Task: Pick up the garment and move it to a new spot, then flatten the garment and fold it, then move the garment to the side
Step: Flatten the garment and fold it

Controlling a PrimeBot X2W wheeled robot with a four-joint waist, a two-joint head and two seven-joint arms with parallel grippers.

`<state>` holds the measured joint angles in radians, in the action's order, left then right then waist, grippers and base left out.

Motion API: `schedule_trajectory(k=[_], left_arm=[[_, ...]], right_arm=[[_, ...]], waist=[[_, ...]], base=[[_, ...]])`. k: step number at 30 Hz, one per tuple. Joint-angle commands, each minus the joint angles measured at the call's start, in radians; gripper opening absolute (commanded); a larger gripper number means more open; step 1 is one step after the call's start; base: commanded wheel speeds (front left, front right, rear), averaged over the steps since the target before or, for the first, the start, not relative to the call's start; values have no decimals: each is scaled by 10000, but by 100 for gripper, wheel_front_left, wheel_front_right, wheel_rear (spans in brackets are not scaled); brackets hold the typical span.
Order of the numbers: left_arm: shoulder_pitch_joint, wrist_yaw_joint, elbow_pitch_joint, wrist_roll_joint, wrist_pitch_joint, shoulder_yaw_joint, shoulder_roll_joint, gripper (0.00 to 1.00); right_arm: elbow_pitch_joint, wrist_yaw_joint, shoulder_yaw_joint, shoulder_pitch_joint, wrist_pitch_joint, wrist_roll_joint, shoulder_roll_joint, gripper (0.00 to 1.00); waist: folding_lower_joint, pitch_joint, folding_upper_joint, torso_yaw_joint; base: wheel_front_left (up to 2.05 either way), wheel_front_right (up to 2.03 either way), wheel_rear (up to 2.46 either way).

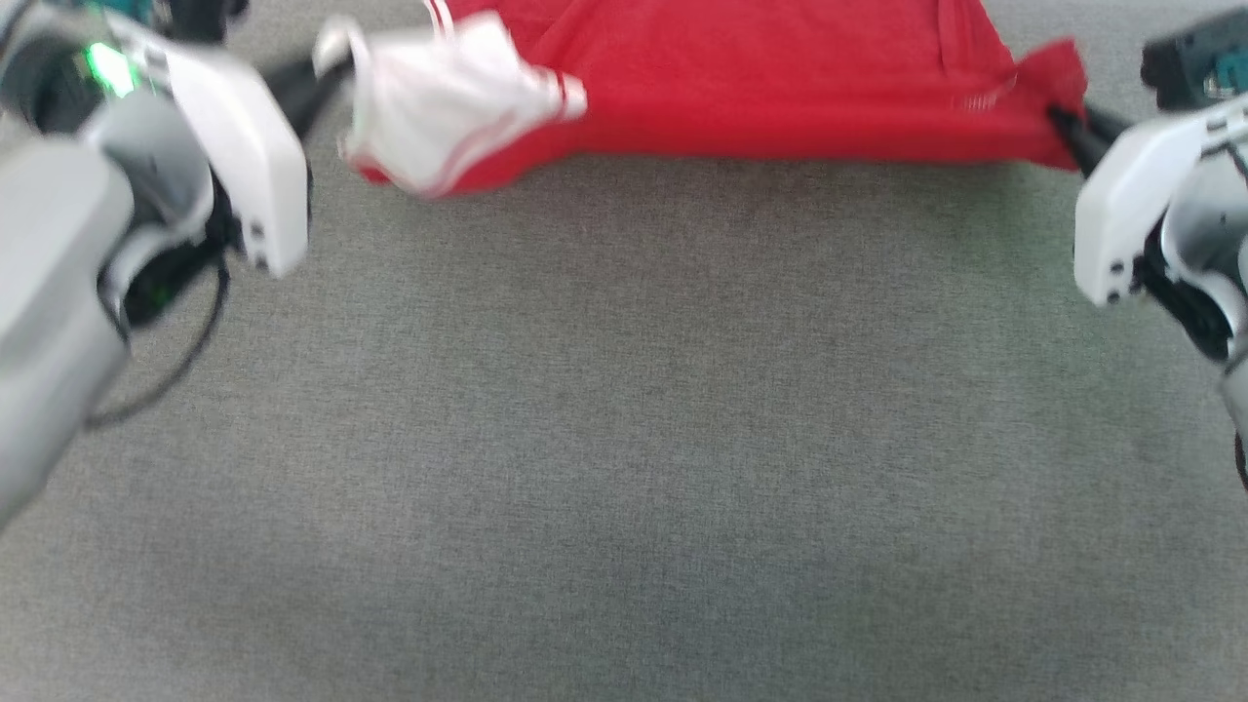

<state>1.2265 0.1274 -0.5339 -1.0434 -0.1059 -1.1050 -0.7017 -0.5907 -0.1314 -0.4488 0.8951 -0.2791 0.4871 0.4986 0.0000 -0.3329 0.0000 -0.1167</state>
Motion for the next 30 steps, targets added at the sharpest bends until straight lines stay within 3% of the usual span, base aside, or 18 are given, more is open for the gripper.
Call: schedule_trajectory(k=[1,6,18,19,20,30], left_arm=[[-372,-22,327,-276,-207,-20,-178,0],[-1864,-759,2064,-1224,-870,-108,-1128,0],[-4826,-3096,6268,-2609,-1677,-806,-2901,0],[-4826,-3096,6268,-2609,-1677,-806,-2901,0],[-5211,-3405,6785,-2803,-1673,-905,-3042,0],[-6545,-4132,7871,-3296,-2167,-1405,-3262,0]], right_arm=[[241,13,-80,-304,-170,259,156,0],[1357,13,-210,-1411,-839,1123,709,0],[4102,13,-53,-4620,-2393,2271,1798,0],[4102,13,-53,-4620,-2393,2271,1798,0],[4492,13,93,-5177,-2622,2488,1986,0],[6138,11,910,-7531,-3643,3147,2372,0]], waist=[[0,32,0,3],[0,150,0,28],[0,619,0,-14],[0,619,0,-14],[0,650,0,-35],[0,561,0,-91]], base=[[0,0,0],[0,0,0],[0,0,0],[0,0,0],[0,0,0],[0,0,0]])
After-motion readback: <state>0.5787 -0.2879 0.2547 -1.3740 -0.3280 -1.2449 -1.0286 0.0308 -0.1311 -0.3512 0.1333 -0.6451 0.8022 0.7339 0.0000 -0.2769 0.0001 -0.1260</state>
